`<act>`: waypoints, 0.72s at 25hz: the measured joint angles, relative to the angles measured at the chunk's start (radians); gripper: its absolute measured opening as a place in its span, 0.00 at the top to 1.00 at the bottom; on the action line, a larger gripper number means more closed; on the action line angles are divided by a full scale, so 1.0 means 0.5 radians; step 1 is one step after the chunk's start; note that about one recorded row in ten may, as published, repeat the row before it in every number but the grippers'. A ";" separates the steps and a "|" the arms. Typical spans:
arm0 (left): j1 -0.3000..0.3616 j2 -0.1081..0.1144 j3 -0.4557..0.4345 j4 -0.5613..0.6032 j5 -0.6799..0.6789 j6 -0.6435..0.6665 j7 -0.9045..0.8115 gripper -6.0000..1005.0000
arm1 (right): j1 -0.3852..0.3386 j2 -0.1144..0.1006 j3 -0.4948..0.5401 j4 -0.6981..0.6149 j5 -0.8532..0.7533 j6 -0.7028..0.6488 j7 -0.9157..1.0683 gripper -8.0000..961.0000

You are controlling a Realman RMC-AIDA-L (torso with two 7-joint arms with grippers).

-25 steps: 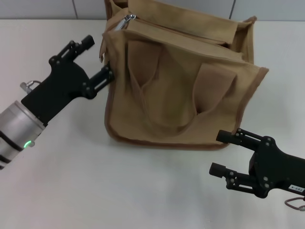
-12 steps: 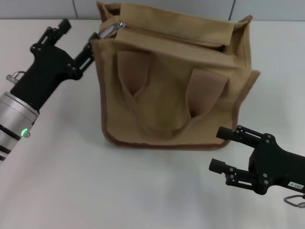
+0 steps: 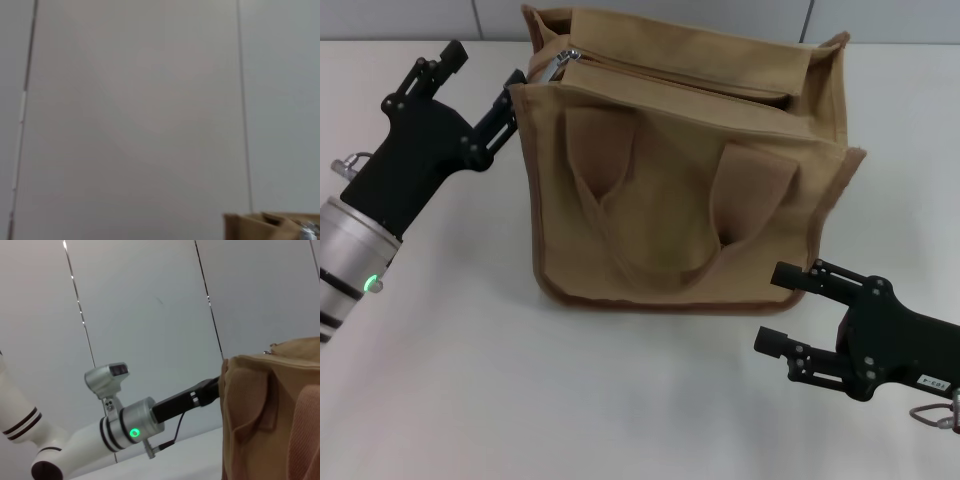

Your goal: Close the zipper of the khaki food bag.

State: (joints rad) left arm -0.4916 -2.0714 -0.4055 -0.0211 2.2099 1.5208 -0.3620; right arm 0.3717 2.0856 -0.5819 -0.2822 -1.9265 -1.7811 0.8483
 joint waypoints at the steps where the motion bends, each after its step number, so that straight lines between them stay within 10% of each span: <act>1: 0.005 0.003 0.022 0.009 0.003 0.010 0.017 0.26 | 0.001 0.000 0.001 0.000 0.000 0.002 0.000 0.21; 9: 0.034 0.007 0.416 0.285 0.004 0.154 0.047 0.26 | 0.050 -0.001 0.011 0.051 0.006 0.069 0.000 0.21; 18: -0.038 -0.007 0.286 0.146 -0.051 0.068 0.192 0.26 | 0.095 0.001 0.011 0.100 0.006 0.092 0.000 0.21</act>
State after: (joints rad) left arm -0.5105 -2.0747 -0.2626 0.0517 2.1843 1.5550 -0.2660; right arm 0.4191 2.0860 -0.5767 -0.2321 -1.9233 -1.7351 0.8482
